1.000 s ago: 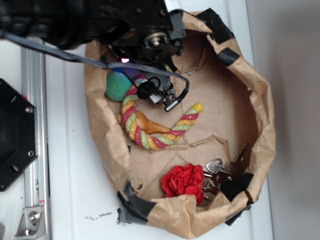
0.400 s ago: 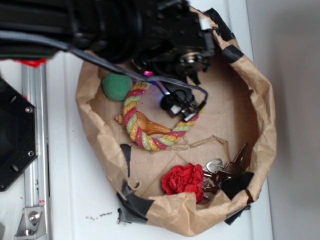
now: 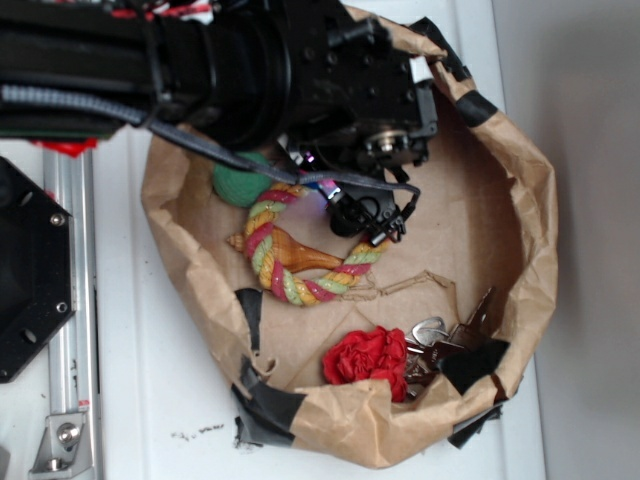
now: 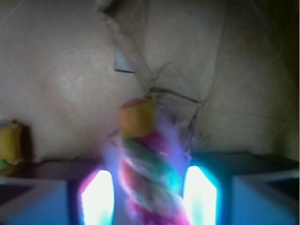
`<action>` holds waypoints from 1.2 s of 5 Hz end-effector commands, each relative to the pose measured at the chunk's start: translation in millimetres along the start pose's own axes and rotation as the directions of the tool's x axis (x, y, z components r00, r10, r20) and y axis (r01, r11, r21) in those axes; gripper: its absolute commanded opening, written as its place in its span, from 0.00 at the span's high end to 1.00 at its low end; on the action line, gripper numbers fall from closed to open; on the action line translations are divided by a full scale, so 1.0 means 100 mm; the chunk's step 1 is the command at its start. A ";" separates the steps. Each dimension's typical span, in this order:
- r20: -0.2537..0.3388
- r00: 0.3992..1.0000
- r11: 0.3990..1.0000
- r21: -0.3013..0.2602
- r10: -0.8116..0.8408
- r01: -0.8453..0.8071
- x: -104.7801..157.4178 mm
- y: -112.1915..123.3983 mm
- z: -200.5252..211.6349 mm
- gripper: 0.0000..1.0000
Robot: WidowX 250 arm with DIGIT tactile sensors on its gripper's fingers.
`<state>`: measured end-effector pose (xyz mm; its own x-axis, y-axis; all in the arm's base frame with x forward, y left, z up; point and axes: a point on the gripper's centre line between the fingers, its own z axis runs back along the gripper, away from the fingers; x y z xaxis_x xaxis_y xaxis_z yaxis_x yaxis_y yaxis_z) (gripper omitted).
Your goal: Grab the multicolored rope.
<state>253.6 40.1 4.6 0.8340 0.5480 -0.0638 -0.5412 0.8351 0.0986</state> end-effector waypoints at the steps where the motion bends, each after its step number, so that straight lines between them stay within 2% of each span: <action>1: -0.024 1.000 1.000 0.022 -0.008 0.008 -0.09 0.16 -0.04 1.00; 2: -0.012 1.000 0.999 0.033 -0.021 0.021 -0.09 0.16 0.01 1.00; 3: 0.071 0.982 0.983 0.063 -0.176 0.172 -0.11 0.17 0.48 1.00; 4: 0.191 0.934 0.953 0.012 -0.301 0.304 -0.10 0.25 0.96 1.00; 5: 0.173 0.890 0.904 -0.002 -0.422 0.428 -0.07 0.27 1.46 1.00; 6: 0.166 0.888 0.900 0.001 -0.429 0.435 -0.05 0.24 1.61 1.00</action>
<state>249.4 31.6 151.7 0.9930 0.1183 -0.0003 -0.1180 0.9908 0.0659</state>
